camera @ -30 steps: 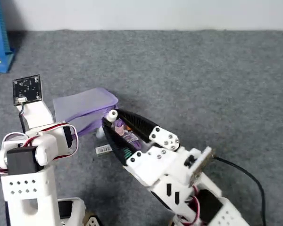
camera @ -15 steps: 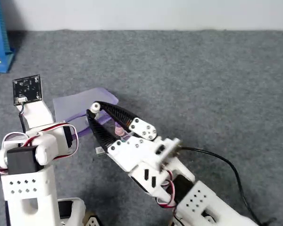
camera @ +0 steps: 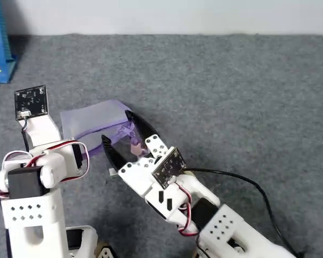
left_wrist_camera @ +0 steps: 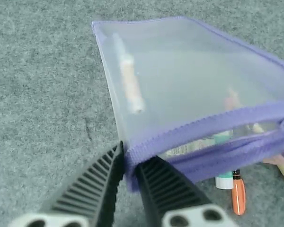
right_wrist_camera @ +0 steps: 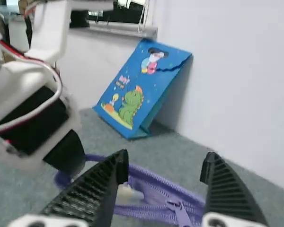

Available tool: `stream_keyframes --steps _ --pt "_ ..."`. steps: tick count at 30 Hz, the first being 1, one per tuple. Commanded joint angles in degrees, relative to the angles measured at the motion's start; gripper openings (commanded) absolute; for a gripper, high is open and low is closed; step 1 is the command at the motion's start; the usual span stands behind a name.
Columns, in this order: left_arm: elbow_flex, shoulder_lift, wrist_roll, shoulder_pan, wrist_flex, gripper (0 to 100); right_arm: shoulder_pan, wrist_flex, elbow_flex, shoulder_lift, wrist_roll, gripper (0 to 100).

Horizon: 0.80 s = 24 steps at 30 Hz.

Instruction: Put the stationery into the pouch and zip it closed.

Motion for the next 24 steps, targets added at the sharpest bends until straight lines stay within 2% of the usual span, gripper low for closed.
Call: stream_keyframes --steps 1,5,7,13,17,21,24 --pt "-3.12 0.62 0.53 0.09 -1.41 1 1.54 12.09 -7.56 -6.46 -3.43 21.7" --pt "-3.21 0.53 0.53 0.0 -1.32 1 8.92 29.58 -13.54 -8.92 -9.93 21.6" --pt "-3.21 0.53 0.44 -0.18 -1.23 1 13.05 37.76 -15.21 -8.92 -10.64 21.6" --pt "-3.91 0.53 0.79 -0.18 -1.49 1 20.18 51.03 -14.68 -5.41 -10.55 21.5" --pt "-9.54 0.53 3.16 0.09 2.02 1 22.02 50.86 -14.68 3.47 -10.55 21.5" --pt "-16.48 0.62 3.16 2.46 8.18 1 22.11 45.76 -14.77 14.46 -10.55 21.5" --pt "-17.89 0.62 3.16 3.25 9.41 1 22.11 40.4 -14.77 21.93 -10.55 21.5"
